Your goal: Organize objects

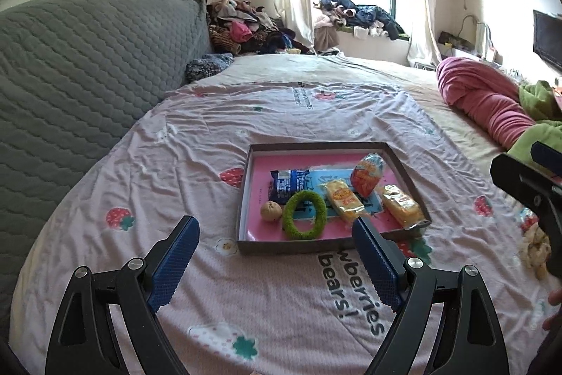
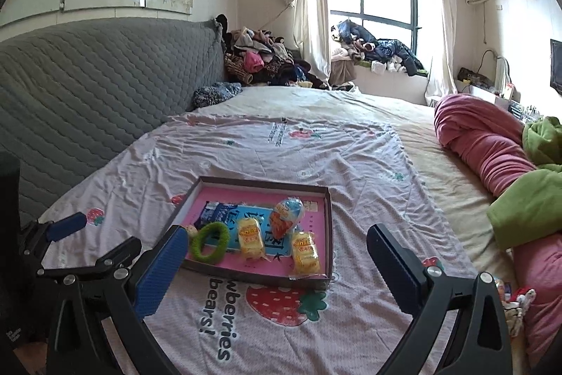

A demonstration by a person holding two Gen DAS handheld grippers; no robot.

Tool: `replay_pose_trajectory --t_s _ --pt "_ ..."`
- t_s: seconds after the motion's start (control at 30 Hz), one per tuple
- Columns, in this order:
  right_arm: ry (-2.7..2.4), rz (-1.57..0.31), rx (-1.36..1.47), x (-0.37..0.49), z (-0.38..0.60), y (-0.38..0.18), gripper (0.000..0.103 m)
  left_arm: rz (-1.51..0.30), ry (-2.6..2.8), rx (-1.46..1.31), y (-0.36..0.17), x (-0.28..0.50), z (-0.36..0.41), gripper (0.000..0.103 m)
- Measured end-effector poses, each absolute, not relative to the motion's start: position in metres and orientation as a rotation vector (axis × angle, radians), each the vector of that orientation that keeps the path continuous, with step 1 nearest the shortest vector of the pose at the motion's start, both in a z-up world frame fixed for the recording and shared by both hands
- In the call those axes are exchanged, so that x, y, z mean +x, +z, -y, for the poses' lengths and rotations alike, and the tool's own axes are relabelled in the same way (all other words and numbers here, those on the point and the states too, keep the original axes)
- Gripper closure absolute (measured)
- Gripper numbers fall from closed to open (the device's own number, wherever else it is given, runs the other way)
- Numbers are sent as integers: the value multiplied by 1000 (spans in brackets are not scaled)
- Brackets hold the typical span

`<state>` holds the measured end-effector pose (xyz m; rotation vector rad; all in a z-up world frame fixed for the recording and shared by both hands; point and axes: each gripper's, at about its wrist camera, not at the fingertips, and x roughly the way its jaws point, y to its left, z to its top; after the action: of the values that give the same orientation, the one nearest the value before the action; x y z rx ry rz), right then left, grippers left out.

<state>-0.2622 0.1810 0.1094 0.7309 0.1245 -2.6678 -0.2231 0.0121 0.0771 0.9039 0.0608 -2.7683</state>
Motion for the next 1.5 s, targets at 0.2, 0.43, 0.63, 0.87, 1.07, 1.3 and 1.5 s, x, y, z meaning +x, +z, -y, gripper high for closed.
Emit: replay_pose_trajectory --t_s 0.2,0.43,0.63,0.87,1.07,1.3,1.5 --pt "-2685 -134 704 -241 -184 138 1 -78 -2761 869 107 -197 -5 14" --pt "-2697 -139 697 -219 -190 147 1 -87 -2775 835 127 -171 0 14" --pt "-2712 -129 725 -205 -202 143 1 -90 -2780 831 132 -154 0 14" --pt "-2724 -116 754 -193 -213 140 1 -84 -2790 826 137 -139 -4 14" --pt "-2729 -136 741 -179 -215 144 1 -68 -2803 813 142 -127 -10 14" --pt "-2727 -168 731 -165 -215 144 1 -68 -2807 817 136 -115 -16 14" --pt "-2718 -169 759 -159 -218 133 1 -72 -2819 828 125 -110 -19 14"
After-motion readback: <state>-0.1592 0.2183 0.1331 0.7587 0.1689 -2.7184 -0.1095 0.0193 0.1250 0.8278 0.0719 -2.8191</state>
